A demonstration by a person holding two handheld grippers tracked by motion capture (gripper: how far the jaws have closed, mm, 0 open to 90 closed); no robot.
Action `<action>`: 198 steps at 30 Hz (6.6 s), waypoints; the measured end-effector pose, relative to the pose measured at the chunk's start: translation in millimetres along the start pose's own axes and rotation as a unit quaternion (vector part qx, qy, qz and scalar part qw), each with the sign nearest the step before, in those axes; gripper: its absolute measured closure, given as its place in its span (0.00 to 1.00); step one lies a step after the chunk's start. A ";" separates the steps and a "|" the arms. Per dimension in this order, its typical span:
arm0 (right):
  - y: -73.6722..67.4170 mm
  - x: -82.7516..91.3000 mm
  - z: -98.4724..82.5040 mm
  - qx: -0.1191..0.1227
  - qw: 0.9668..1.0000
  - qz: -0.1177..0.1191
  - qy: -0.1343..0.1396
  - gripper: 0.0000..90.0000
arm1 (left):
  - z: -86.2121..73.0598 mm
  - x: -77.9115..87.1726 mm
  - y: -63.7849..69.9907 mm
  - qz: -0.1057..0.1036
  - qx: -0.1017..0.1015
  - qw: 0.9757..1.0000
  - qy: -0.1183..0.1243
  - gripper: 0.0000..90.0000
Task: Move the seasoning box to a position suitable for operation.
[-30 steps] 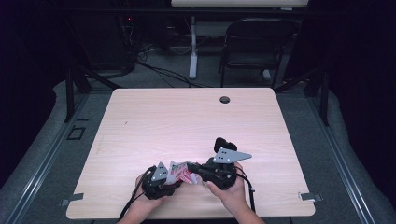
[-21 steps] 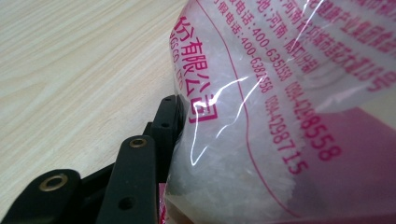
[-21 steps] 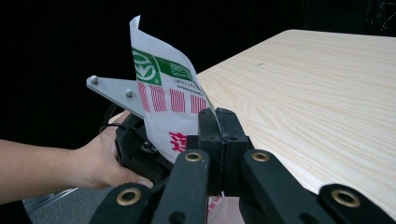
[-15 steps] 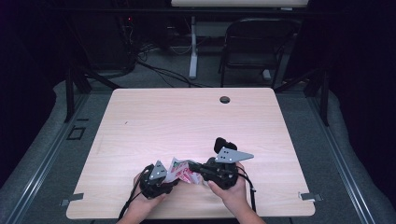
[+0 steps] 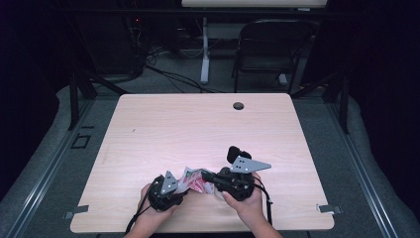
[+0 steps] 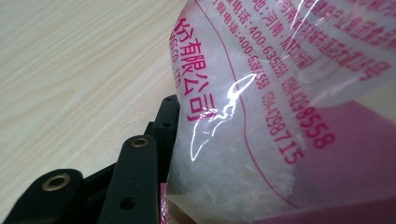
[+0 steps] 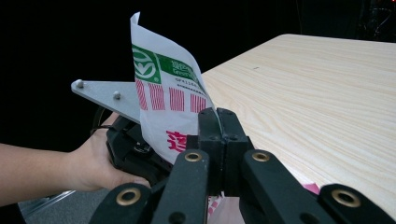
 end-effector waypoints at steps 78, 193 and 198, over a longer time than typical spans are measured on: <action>5.1 39.5 7.5 0.093 0.993 -0.067 -0.033 1.00 | 49.7 -1.8 -7.4 0.147 -0.117 0.982 0.002 0.71; 31.4 59.4 -28.3 0.101 0.983 -0.142 -0.058 1.00 | 75.8 9.8 12.4 0.283 -0.222 0.931 0.055 0.73; 33.2 59.2 -28.7 0.105 0.981 -0.152 -0.062 1.00 | 76.3 8.9 13.1 0.285 -0.223 0.931 0.054 0.73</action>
Point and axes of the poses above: each handheld gripper's, and its own axes: x roughly backward along the jaws, z roughly out of its top, y roughly to its right, the point moved 4 cm from there along -x, roughly forward along the jaws, and after that the axes turned 1 degree about z, right-handed, at the moved point
